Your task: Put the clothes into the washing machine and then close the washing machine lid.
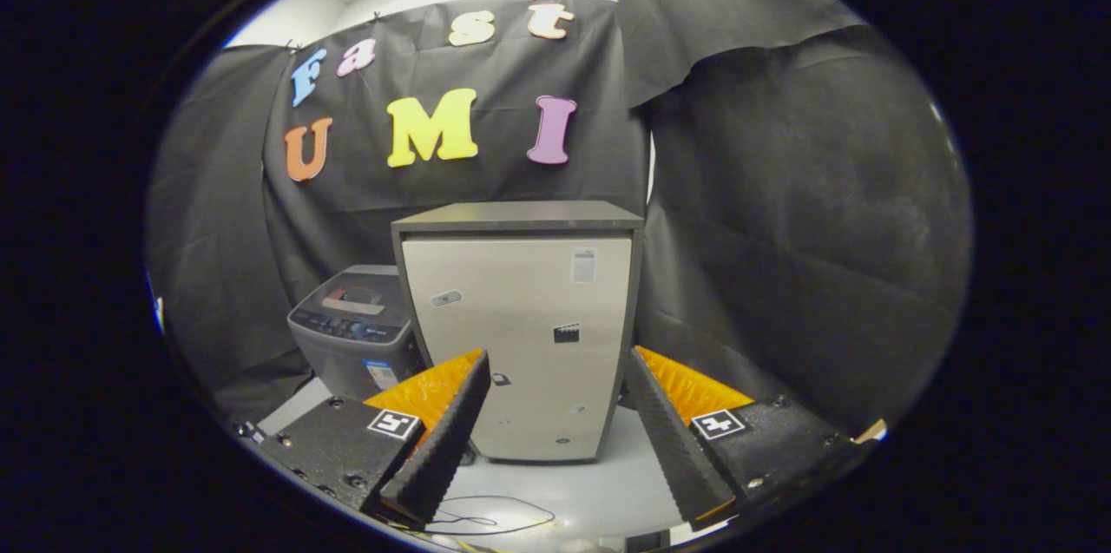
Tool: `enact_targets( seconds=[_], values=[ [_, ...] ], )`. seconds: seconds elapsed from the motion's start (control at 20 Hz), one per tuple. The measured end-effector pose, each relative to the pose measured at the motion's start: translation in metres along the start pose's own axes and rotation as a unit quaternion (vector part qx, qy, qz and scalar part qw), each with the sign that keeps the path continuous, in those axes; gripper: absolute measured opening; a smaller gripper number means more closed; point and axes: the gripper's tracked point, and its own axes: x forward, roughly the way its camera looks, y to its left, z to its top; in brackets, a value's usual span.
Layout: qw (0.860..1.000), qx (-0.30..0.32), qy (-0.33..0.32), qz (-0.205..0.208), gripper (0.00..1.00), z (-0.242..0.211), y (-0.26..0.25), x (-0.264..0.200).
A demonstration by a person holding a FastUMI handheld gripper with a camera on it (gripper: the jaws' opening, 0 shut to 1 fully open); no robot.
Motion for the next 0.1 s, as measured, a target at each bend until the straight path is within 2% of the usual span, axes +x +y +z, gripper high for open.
enact_targets(
  seconds=[0.1],
  values=[
    [1.000,-0.005,-0.004,-0.006,0.99,0.0017,-0.0021,-0.0008]
  ],
)
